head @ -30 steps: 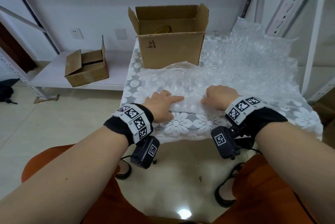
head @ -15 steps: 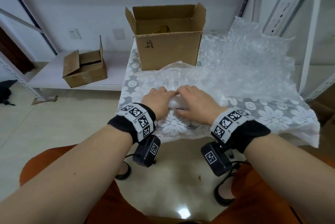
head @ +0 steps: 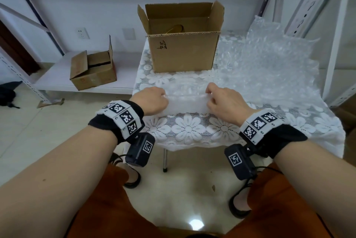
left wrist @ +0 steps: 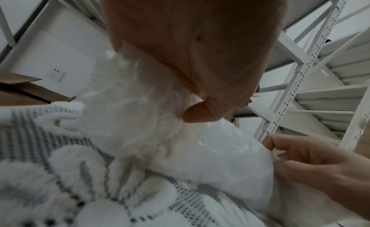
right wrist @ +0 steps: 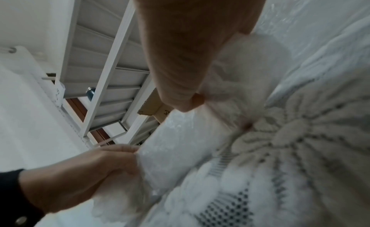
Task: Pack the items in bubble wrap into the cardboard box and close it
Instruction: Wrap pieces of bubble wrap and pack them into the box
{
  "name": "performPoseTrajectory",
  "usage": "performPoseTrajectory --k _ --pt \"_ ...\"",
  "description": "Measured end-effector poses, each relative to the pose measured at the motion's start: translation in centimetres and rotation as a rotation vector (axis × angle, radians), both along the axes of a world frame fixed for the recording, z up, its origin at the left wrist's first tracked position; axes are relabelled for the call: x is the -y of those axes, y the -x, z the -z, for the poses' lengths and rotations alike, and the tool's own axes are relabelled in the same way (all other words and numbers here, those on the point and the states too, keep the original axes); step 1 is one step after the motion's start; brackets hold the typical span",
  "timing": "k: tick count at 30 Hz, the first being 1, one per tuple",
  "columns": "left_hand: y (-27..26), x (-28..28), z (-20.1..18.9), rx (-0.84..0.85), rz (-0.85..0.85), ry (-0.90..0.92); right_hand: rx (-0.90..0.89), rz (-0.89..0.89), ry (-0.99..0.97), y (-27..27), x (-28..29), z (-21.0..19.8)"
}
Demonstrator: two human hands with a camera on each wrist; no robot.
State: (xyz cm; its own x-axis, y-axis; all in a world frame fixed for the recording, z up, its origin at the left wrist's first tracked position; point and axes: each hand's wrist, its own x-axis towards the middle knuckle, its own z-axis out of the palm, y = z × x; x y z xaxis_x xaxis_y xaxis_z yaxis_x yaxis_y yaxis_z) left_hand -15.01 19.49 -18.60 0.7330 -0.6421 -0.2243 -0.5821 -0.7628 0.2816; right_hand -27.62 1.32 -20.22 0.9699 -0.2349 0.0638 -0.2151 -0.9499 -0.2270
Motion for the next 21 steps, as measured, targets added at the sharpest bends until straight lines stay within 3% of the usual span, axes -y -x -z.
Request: performPoseTrajectory --k 9,14,15,18,21 --pt "-0.9 -0.1 0.9 0.111 -0.137 0.011 -0.172 0.105 -0.051 -1.5 0.8 0.3" --pt "-0.2 0.0 1.3 0.573 -0.021 0.045 -0.118 0.162 0.018 -1.5 1.0 1.3" --pt "0.1 0.2 1.4 0.600 0.035 0.092 -0.083 0.162 0.038 -1.5 0.9 1.5" --pt "1.0 0.8 1.8 0.376 0.146 0.222 0.029 0.158 0.194 -1.6 0.9 2.2" --pt "1.7 1.2 2.2 0.183 0.139 0.199 0.118 0.134 0.371 -1.7 0.6 2.1"
